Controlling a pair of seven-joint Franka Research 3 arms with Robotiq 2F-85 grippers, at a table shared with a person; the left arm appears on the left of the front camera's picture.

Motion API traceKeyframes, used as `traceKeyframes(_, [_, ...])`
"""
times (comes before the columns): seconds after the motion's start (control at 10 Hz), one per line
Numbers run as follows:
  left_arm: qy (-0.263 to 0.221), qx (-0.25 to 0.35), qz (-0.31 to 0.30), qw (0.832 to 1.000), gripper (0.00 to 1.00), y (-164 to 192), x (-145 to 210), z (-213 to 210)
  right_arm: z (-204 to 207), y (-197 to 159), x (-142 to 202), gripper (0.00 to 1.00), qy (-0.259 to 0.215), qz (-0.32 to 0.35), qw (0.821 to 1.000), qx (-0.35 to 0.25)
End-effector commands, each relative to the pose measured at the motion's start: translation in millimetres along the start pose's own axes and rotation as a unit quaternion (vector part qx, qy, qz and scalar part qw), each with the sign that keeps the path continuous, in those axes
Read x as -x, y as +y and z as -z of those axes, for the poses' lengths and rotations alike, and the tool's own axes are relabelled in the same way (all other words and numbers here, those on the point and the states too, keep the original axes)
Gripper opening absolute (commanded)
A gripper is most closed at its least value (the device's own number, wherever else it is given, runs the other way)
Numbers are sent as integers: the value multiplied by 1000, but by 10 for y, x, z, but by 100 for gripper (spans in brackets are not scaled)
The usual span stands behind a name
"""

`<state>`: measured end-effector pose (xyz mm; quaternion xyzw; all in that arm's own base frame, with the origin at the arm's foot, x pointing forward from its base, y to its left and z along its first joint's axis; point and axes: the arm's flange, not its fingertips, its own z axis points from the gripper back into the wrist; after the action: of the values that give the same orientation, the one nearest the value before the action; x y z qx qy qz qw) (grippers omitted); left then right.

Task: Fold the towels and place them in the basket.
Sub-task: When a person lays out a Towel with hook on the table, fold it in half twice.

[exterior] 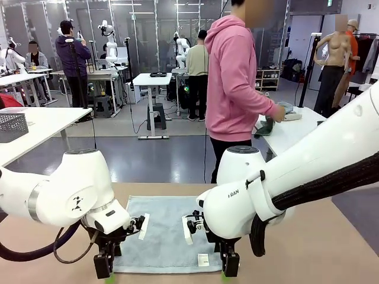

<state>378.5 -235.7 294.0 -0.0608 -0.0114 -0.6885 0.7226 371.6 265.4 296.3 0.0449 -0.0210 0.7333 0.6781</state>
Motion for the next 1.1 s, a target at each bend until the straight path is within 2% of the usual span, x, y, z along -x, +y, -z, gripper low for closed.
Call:
traceKeyframes(0.0, [-15,8,2,1000,100,15,33,21,47,-42,-14,100,-7,-3,1000,-4])
traceKeyframes(0.1, [-16,9,1,1000,92,15,44,34,63,-48,-21,100,-6,-1,1000,-6])
traceKeyframes(0.2, [-12,10,0,1000,68,22,36,52,82,-64,-26,94,-4,1,1000,-7])
traceKeyframes(0.3, [-9,9,0,1000,33,20,40,58,84,-73,-27,79,-4,3,1000,-7])
traceKeyframes(0.4, [-7,10,1,1000,9,22,35,57,86,-79,-20,51,-4,4,1000,-7])
traceKeyframes(0.5, [-6,10,2,1000,0,19,39,54,74,-80,-12,21,-5,4,1000,-5])
traceKeyframes(0.6, [-6,11,4,1000,0,24,36,49,69,-85,-10,0,-4,4,1000,-3])
traceKeyframes(0.7, [-5,11,6,1000,0,22,30,46,70,-86,-13,0,-5,5,1000,-4])
traceKeyframes(0.8, [-5,11,7,1000,5,23,24,48,75,-82,-14,0,-5,5,1000,-4])
traceKeyframes(0.9, [-5,11,7,1000,0,24,29,55,72,-82,-10,4,-4,5,1000,-5])
traceKeyframes(1.0, [-5,9,6,1000,0,31,32,49,72,-83,-8,0,-3,4,1000,-5])
